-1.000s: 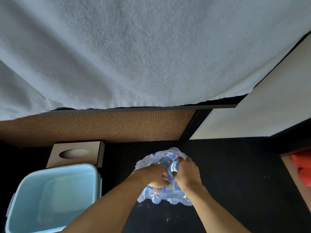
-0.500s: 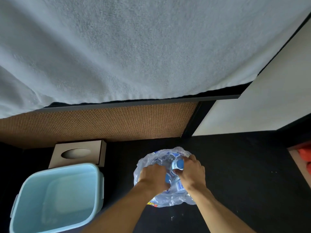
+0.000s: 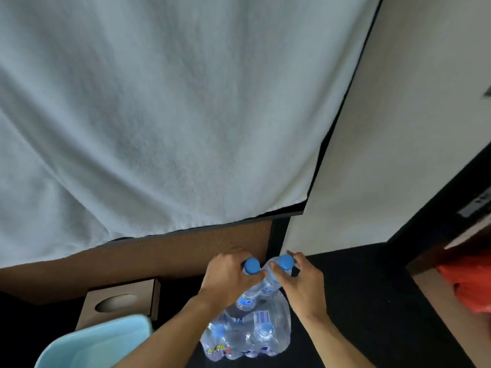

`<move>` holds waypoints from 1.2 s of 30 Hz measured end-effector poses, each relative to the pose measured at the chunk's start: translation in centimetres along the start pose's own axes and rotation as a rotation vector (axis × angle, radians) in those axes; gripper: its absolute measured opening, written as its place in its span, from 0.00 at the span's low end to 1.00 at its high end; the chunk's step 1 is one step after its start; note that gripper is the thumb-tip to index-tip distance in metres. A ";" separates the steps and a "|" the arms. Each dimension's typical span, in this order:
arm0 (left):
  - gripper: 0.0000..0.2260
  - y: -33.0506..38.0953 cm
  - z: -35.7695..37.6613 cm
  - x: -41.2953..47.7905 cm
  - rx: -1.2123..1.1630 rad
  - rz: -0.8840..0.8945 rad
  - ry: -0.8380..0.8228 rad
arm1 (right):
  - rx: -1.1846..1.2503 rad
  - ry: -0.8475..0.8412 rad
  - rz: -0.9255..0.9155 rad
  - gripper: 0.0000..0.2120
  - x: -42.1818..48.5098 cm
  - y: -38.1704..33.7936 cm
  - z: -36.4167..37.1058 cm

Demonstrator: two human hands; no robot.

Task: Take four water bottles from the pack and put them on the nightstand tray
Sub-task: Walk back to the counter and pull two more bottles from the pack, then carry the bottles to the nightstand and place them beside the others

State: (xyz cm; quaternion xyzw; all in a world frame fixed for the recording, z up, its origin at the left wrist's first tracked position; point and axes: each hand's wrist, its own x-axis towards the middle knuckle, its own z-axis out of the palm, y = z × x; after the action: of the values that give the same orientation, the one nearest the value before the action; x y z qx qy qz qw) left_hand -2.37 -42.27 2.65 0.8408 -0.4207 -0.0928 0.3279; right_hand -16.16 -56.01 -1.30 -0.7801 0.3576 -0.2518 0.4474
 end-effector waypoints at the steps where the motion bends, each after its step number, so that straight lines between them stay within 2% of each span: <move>1: 0.16 1.8 -1.0 0.7 -0.038 0.039 0.010 | 0.063 0.019 -0.004 0.13 0.2 -1.4 -1.2; 3: 0.19 5.8 -2.7 2.1 -0.132 0.110 0.030 | 0.153 0.072 -0.045 0.11 0.6 -4.5 -4.2; 7: 0.19 13.6 -5.0 4.8 -0.375 0.186 0.051 | 0.189 0.220 -0.128 0.21 0.7 -10.1 -10.2; 10: 0.20 20.4 -6.5 5.5 -0.488 0.245 0.031 | 0.195 0.378 -0.149 0.14 -0.9 -13.4 -15.9; 13: 0.21 27.3 -7.1 4.9 -0.577 0.355 -0.095 | 0.184 0.555 -0.155 0.13 -4.2 -15.4 -22.1; 18: 0.19 40.2 -5.5 -1.4 -0.662 0.648 -0.398 | 0.203 0.935 -0.128 0.17 -15.4 -18.2 -31.8; 22: 0.18 50.1 -3.0 -11.2 -0.761 0.831 -0.685 | 0.121 1.197 -0.077 0.18 -28.0 -19.3 -38.6; 26: 0.19 58.9 -0.2 -25.6 -0.802 1.007 -0.956 | 0.030 1.430 0.009 0.22 -44.0 -19.5 -43.8; 29: 0.16 64.0 1.1 -38.9 -0.823 1.112 -1.151 | -0.054 1.607 0.103 0.23 -57.7 -19.9 -46.6; 31: 0.16 66.7 1.7 -48.3 -0.848 1.159 -1.287 | -0.095 1.710 0.173 0.26 -67.2 -20.4 -47.8; 33: 0.16 68.8 2.1 -58.3 -0.866 1.206 -1.422 | -0.154 1.802 0.223 0.30 -76.9 -21.2 -48.5; 36: 0.16 70.9 1.7 -73.6 -0.886 1.281 -1.608 | -0.280 1.934 0.322 0.31 -91.4 -22.6 -48.4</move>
State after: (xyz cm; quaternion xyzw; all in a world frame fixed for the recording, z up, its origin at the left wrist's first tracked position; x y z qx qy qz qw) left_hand -95.24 -17.08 37.17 -0.0266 -0.7952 -0.5650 0.2184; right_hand -99.62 -1.70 34.77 -0.2265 0.6974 -0.6718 -0.1046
